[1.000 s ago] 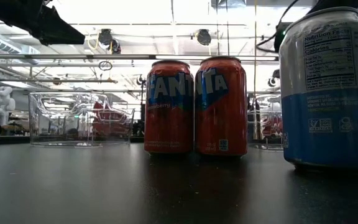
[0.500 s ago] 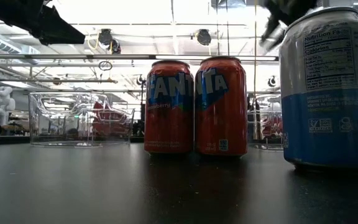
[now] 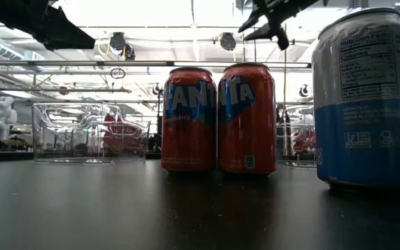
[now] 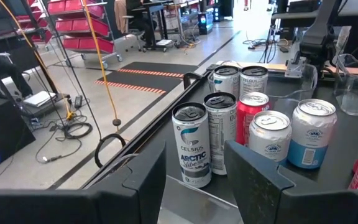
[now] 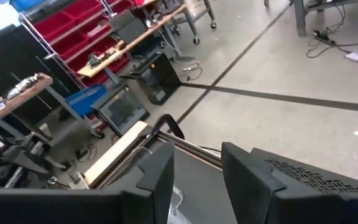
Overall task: Sort soda cans
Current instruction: Put the white soda can into the top right transparent bin
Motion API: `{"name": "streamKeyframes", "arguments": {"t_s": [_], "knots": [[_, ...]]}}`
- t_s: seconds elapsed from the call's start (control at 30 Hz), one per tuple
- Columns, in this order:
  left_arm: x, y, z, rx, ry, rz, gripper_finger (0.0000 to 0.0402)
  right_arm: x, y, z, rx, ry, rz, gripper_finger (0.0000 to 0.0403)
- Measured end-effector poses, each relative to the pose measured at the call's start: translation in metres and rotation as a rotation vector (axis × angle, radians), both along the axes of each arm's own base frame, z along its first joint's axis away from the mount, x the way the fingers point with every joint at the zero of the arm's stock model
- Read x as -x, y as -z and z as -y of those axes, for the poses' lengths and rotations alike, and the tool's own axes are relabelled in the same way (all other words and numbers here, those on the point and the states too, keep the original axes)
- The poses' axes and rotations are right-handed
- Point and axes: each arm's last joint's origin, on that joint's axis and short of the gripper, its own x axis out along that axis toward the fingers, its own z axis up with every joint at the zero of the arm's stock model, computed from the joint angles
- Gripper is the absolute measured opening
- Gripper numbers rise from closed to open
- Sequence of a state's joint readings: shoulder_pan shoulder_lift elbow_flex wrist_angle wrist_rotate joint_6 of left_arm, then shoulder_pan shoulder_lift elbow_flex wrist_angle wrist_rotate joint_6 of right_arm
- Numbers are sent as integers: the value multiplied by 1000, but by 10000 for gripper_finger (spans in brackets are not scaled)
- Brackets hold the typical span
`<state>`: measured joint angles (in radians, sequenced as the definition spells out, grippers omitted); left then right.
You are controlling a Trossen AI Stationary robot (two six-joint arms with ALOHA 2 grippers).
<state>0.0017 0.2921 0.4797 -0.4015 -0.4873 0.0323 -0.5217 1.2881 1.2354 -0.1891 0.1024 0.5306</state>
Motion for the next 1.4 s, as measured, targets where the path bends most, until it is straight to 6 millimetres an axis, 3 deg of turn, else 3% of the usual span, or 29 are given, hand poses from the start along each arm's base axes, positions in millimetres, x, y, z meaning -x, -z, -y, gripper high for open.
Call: {"name": "streamKeyframes", "arguments": {"t_s": [0.37, 0.53, 0.7, 0.83, 0.97, 1.1, 1.2, 1.4], "knots": [[0, 0, 0, 0, 1, 0, 171, -20, 40, 13, -165, 24, -150, 140], [0, 0, 0, 0, 1, 0, 171, -13, 51, 17, -261, 33, -221, 194], [0, 0, 0, 0, 1, -1, 171, -7, 55, 20, -329, 32, -244, 280], [0, 0, 0, 0, 1, -1, 171, -6, 56, 20, -337, 37, -247, 343], [0, 0, 0, 1, 2, -1, 171, -5, 57, 19, -347, 36, -269, 375], [0, 0, 0, 2, 9, -1, 171, -6, 56, 20, -374, 53, -232, 382], [0, 0, 0, 2, 9, -1, 171, -11, 49, 21, -341, -33, -158, 381], [0, 0, 0, 2, 8, -1, 171, -24, 18, 13, -197, -85, -208, 380]]}}
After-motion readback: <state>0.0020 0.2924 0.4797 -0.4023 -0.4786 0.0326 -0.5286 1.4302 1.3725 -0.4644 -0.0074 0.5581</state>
